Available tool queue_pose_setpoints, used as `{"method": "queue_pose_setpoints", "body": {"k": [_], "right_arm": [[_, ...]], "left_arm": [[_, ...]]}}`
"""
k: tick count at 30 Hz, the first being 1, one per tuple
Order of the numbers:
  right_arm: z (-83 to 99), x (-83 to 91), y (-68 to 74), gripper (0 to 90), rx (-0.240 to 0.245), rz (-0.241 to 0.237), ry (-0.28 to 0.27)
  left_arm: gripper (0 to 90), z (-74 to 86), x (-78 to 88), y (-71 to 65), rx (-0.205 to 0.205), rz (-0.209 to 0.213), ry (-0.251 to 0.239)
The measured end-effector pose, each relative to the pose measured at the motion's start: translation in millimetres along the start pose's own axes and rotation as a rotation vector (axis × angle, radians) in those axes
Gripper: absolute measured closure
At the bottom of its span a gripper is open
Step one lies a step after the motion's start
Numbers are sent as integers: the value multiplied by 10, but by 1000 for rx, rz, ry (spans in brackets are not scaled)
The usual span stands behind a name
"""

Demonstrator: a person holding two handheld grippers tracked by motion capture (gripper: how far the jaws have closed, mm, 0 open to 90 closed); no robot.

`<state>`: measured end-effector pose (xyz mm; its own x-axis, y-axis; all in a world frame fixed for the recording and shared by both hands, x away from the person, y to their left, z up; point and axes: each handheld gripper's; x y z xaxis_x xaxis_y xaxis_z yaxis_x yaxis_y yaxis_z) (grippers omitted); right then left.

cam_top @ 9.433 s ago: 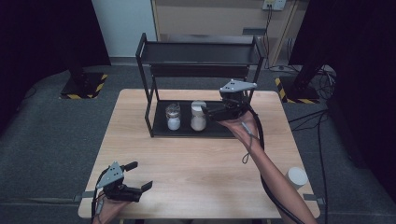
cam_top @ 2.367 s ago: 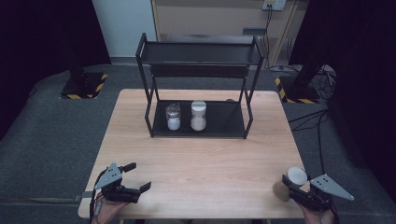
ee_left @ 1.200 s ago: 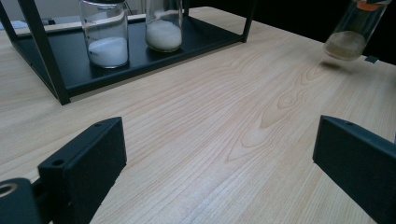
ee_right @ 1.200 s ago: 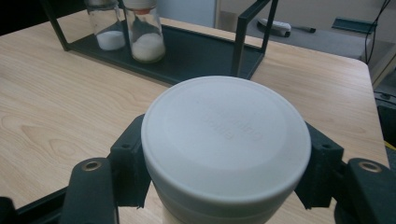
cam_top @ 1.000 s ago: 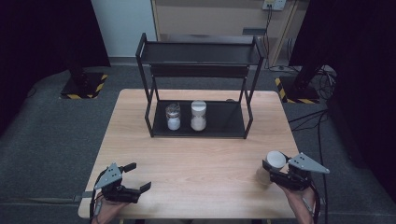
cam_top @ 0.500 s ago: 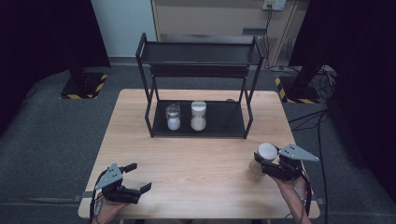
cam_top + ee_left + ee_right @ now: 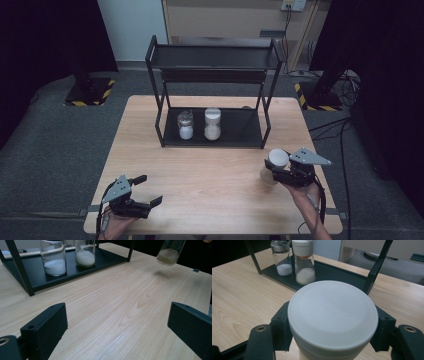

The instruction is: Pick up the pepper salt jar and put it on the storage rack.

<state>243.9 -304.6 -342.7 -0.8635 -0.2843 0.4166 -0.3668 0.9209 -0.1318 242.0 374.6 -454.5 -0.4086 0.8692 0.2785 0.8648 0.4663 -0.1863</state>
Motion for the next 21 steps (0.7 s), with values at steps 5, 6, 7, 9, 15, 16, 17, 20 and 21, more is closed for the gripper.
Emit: {"method": "queue_pose_setpoints", "body": {"k": [5, 6, 7, 9, 15, 16, 17, 20, 21], "right_arm": [[-64, -67, 25, 335, 4, -8, 2], [-77, -81, 28, 335, 7, -11, 0], [-93, -93, 35, 336, 9, -12, 0], [-121, -117, 47, 336, 10, -14, -3], [-221, -193, 76, 336, 22, -19, -10], [-238, -206, 79, 336, 24, -21, -11], [-251, -220, 83, 335, 25, -22, -13], [-294, -265, 92, 336, 26, -23, -11], [-310, -284, 93, 336, 27, -25, -11]], "left_arm": [[16, 1, 1, -1, 1, -1, 0], [16, 0, 1, 0, 1, -1, 0], [16, 1, 0, 0, 1, -1, -1], [16, 1, 0, 0, 1, -1, 0], [16, 1, 1, 0, 2, -1, -1], [16, 1, 1, 0, 2, -1, -1], [16, 2, 1, 0, 2, -1, -1], [16, 3, 3, 1, 2, -1, -2], [16, 3, 4, 1, 3, -1, -2]]}}
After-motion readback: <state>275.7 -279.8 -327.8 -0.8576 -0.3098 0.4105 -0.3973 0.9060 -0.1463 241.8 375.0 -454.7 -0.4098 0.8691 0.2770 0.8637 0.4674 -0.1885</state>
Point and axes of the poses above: each handheld gripper's, and its own axes: x roughly backward along the jaws, z roughly out of its underside, y roughly to its left, and after that the axes turned 11 degrees about z, right-handed
